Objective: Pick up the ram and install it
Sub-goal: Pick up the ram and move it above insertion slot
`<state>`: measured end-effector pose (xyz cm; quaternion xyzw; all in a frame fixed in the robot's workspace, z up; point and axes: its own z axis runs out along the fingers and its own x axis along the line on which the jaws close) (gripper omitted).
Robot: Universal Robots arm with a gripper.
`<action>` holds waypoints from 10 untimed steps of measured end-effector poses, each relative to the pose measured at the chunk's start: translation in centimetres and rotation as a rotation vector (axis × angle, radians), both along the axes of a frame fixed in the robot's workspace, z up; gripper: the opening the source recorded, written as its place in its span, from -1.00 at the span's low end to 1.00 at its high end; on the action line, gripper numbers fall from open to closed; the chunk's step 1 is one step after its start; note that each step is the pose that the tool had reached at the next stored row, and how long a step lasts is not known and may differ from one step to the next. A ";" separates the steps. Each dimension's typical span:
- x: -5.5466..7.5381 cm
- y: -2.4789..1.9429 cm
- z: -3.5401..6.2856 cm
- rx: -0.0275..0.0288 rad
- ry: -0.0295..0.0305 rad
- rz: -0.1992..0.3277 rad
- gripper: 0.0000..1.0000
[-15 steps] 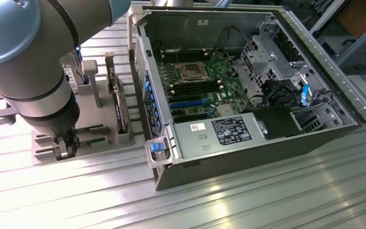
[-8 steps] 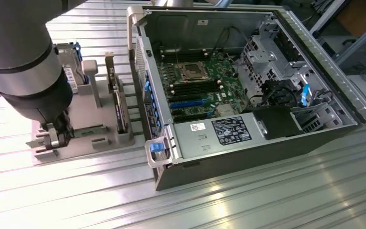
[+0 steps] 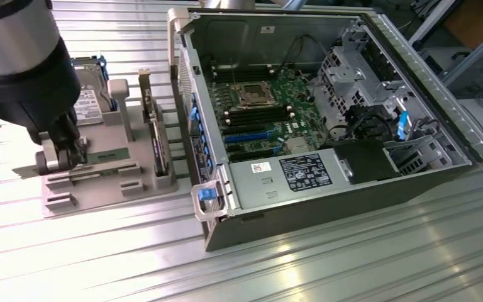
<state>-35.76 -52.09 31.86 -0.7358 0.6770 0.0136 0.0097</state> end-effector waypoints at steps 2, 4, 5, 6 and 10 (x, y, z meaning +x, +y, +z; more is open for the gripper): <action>0.0 0.00 2.58 0.0000 0.0000 0.000 -0.76; 0.0 0.00 3.70 0.0001 0.0000 0.000 -0.76; 0.0 0.00 4.53 0.0002 -0.0001 0.000 -0.76; 0.0 0.00 5.43 0.0000 0.0000 0.000 -0.76; 0.0 0.00 6.99 0.0001 -0.0001 0.000 -0.76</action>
